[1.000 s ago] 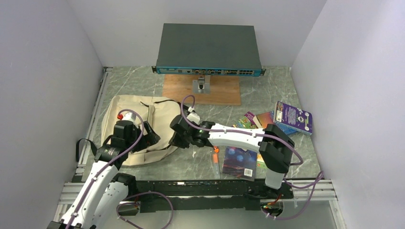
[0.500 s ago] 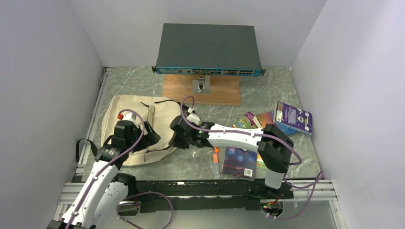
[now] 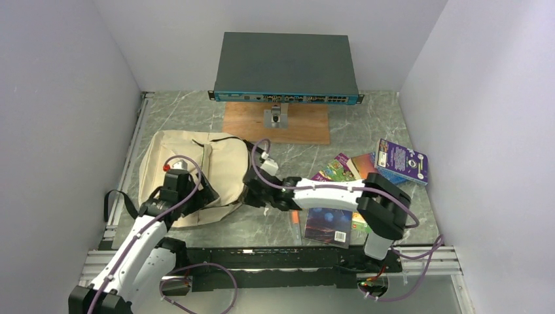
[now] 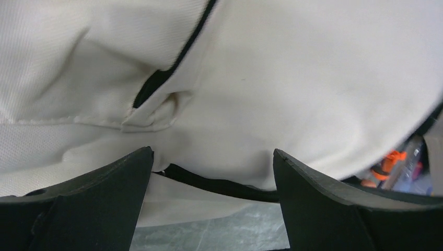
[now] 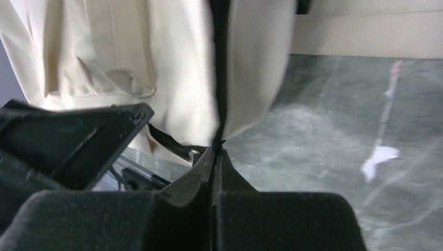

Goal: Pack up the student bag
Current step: Unzip the student bag at the center of the board.

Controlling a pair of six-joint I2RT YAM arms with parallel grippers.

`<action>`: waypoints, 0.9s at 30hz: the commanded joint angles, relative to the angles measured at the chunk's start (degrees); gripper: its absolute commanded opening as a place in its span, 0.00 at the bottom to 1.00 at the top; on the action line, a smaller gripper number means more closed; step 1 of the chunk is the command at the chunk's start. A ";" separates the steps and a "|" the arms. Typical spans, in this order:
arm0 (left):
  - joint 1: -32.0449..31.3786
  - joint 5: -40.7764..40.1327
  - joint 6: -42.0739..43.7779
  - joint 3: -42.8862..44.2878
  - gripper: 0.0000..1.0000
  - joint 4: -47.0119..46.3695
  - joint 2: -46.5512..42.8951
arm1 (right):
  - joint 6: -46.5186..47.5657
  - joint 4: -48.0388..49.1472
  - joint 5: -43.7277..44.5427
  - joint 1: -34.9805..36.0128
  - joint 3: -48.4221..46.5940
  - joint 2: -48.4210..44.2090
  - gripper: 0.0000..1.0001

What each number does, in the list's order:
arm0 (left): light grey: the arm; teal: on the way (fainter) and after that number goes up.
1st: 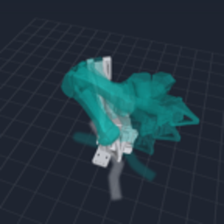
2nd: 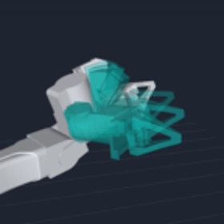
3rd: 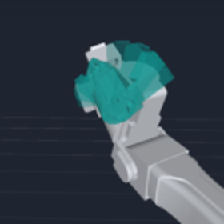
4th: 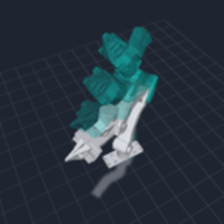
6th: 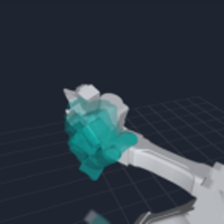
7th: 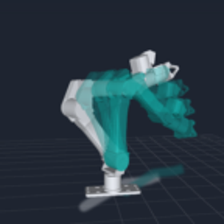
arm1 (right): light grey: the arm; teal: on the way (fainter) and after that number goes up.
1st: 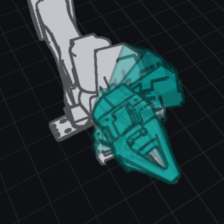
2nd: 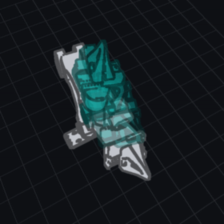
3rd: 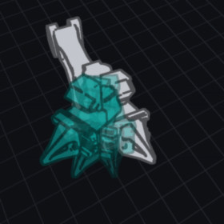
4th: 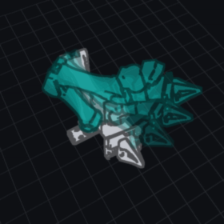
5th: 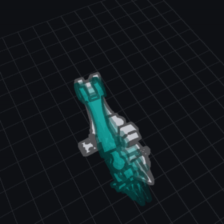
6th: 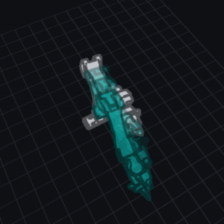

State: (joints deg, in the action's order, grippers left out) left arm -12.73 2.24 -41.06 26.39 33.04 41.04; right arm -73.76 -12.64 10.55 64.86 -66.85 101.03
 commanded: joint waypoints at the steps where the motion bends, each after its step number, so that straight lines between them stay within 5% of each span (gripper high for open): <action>1: 0.72 -5.36 -5.34 -2.94 0.89 -1.99 1.97 | 9.28 19.98 6.85 0.13 11.27 -9.50 0.00; 6: 4.27 -13.02 -5.81 -4.21 0.89 0.30 2.34 | 10.20 37.28 1.37 -6.20 22.85 -15.62 0.00; 15: 10.49 -2.45 0.32 -4.33 0.81 -2.09 -3.54 | 19.52 37.17 -7.02 -9.59 18.52 -16.97 0.00; 21: 1.90 8.85 2.45 -2.56 0.86 -9.71 -12.82 | 18.36 36.59 -13.21 -9.85 17.95 -17.65 0.00; 27: -18.26 -6.88 5.73 4.37 0.80 -7.76 -4.03 | 18.10 33.44 -15.31 -10.81 16.57 -20.17 0.00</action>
State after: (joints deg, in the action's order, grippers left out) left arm -20.97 4.47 -38.89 25.76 27.11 31.48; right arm -56.18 19.09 -2.02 54.98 -46.78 84.77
